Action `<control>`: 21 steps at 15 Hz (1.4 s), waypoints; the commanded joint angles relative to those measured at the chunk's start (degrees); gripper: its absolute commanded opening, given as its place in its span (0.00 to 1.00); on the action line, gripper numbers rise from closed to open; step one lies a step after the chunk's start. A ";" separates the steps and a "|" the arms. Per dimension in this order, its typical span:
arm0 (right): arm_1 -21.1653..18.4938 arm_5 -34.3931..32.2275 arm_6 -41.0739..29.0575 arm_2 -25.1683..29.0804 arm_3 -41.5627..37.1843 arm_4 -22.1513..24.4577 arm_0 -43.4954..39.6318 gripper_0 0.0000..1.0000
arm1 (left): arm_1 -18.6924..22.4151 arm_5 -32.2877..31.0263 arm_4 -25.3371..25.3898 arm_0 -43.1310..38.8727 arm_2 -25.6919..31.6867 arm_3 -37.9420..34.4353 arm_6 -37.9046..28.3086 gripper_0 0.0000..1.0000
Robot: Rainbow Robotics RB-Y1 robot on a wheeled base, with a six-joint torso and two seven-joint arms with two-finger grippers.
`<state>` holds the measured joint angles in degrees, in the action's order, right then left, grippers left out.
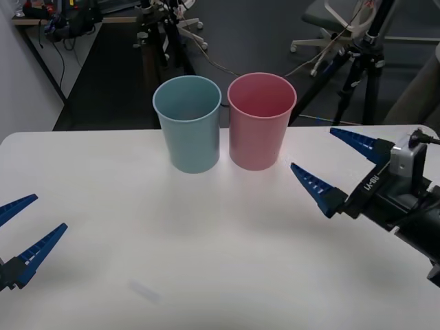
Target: Grasp the object on the table and drop it into the matching bin: aluminum can to the light blue bin, PET bottle to the pink bin.
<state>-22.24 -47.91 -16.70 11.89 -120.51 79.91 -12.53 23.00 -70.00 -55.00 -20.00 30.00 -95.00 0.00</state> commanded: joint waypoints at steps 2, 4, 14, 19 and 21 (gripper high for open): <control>0.00 -8.26 6.33 7.62 0.02 -6.96 -7.25 1.00 | 0.00 0.00 0.00 0.00 0.00 0.00 0.00 1.00; 0.00 -12.39 7.82 11.40 0.02 -10.12 -10.67 1.00 | 0.00 0.00 0.00 0.00 0.00 0.00 0.00 1.00; 0.00 -23.81 12.92 21.77 9.42 -18.12 -16.83 1.00 | 0.00 0.00 0.00 0.00 0.00 0.00 0.00 1.00; 0.00 -23.81 14.76 22.30 13.73 -18.74 -16.83 1.00 | 0.00 0.00 0.00 0.00 0.00 0.00 0.00 1.00; 0.00 -23.90 15.47 22.30 14.78 -18.83 -16.83 1.00 | 0.00 0.00 0.00 0.00 0.00 0.00 0.00 1.00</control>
<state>-22.24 -71.75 -1.50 34.25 -106.13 61.08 -29.37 23.00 -70.00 -55.00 -20.00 30.00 -95.00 0.00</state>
